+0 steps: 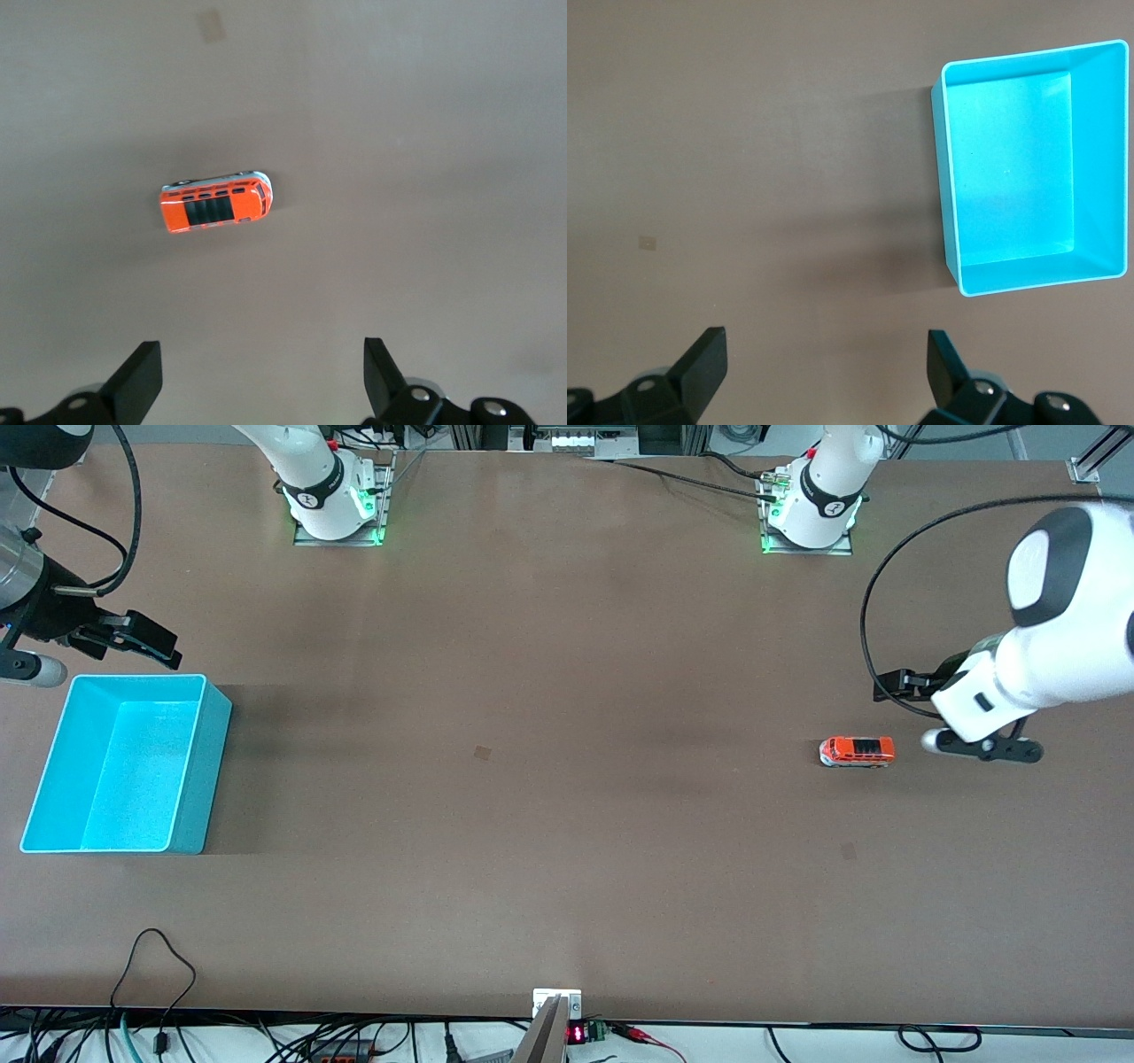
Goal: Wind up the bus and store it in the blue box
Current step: 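Lower the left gripper over the bus and close on it, then pull the bus backward along the table with the left gripper, then open the left gripper to release the bus toward the turquoise box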
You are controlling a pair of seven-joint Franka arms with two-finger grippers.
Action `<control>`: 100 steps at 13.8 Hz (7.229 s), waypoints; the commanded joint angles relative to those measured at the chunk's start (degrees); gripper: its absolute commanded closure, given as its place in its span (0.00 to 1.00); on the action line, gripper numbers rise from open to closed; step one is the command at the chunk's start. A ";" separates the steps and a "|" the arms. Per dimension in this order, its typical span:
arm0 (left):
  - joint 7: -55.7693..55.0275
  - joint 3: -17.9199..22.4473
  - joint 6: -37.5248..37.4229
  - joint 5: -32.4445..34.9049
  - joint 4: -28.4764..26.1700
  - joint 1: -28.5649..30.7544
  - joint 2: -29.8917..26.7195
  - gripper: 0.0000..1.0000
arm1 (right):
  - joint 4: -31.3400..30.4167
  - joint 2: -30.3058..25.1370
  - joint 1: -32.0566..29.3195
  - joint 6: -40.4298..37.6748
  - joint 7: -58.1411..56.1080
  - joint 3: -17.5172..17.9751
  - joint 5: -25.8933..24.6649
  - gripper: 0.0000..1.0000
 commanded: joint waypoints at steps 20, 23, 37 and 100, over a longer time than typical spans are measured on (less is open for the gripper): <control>76.64 -0.15 50.37 6.12 -29.71 6.28 5.29 0.00 | -0.47 -0.62 -0.13 0.31 0.48 0.22 0.63 0.00; 77.26 -0.15 53.62 6.12 -29.80 6.28 6.87 0.00 | -0.47 -0.62 -0.13 0.31 0.48 0.22 0.62 0.00; 78.67 -0.24 58.20 7.61 -30.33 6.11 9.60 0.16 | -0.47 -0.62 -0.13 0.22 0.48 0.22 0.63 0.00; 79.49 -7.18 24.72 7.26 -5.74 12.18 10.20 0.00 | 0.67 0.34 0.05 0.40 0.31 0.22 0.45 0.00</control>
